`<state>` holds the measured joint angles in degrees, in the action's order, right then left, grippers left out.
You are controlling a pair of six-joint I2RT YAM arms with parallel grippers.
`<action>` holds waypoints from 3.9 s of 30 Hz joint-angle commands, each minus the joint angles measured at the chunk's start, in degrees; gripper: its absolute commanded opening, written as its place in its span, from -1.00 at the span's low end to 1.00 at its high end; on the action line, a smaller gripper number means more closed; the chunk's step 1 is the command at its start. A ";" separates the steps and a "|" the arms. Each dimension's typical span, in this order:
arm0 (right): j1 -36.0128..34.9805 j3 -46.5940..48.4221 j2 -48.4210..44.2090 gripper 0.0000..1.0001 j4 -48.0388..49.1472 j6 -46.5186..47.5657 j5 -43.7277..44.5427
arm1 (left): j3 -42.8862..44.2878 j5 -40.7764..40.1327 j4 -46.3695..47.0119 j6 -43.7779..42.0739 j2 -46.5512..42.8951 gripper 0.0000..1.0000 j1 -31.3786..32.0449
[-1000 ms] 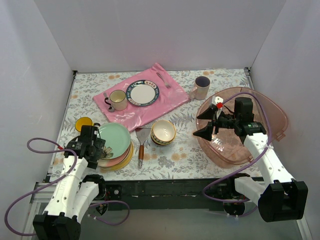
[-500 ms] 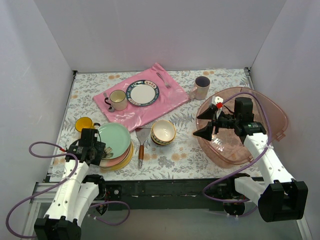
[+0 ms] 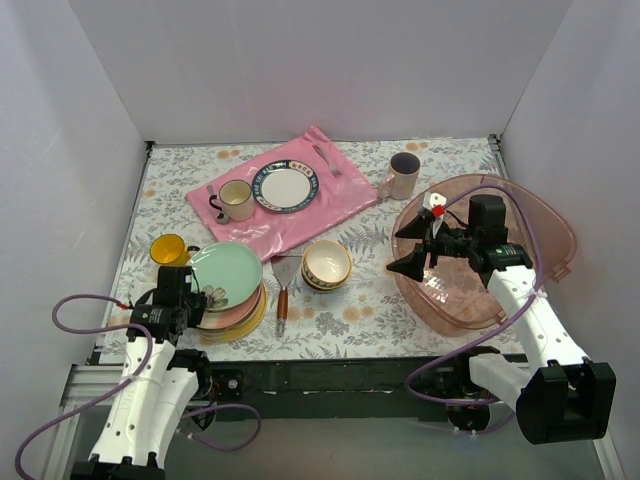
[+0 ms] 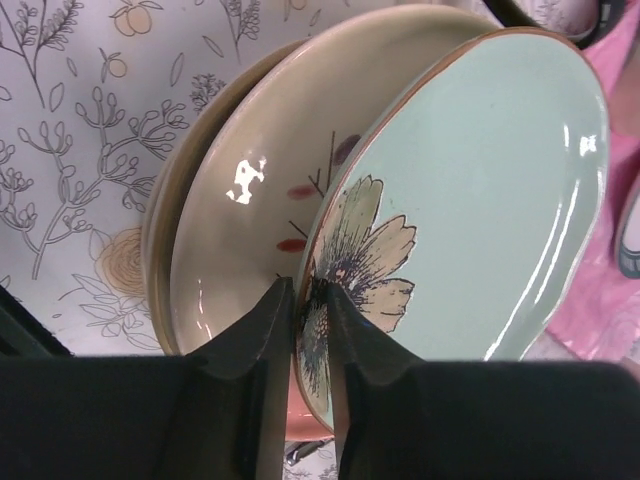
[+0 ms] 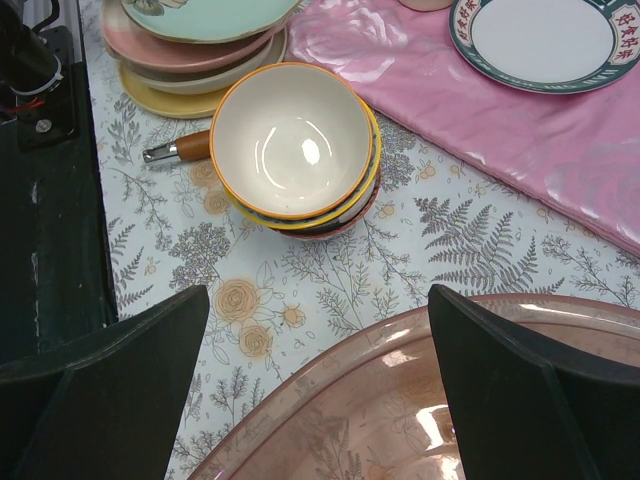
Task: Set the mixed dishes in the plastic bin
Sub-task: Pick up the plate at the center of the board.
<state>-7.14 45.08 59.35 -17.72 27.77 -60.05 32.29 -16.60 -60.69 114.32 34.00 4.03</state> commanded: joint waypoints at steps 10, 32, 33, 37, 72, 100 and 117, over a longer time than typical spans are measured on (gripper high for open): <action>0.28 0.54 -0.11 0.97 -0.13 1.32 -0.59 | 6.19 0.51 -0.57 4.33 -5.25 -1.00 -0.17; 0.46 0.45 0.41 0.97 -0.48 1.94 -1.73 | 12.62 3.76 4.61 -2.52 -11.15 -1.00 -0.17; 0.46 0.36 0.41 0.97 -0.48 1.94 -1.74 | 12.79 4.20 5.48 -3.48 -11.23 -1.00 -0.17; 0.46 0.36 0.50 0.97 -0.48 2.03 -1.74 | 13.58 5.17 6.72 -4.63 -11.59 -1.00 -0.17; 0.54 0.18 1.12 0.97 -0.65 2.29 -1.91 | 17.01 11.41 14.10 -7.27 -11.41 -1.00 -0.17; 0.54 2.38 2.34 0.97 -2.59 1.50 -2.53 | 15.43 20.55 24.21 -9.38 -12.20 -1.00 -0.17; 0.46 12.75 7.00 0.96 -15.06 5.01 -4.81 | 10.16 28.81 35.19 -9.65 -13.34 -1.00 -0.17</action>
<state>-6.76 53.67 65.80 -28.64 31.03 -62.30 42.61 7.77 -37.01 103.04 22.04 4.01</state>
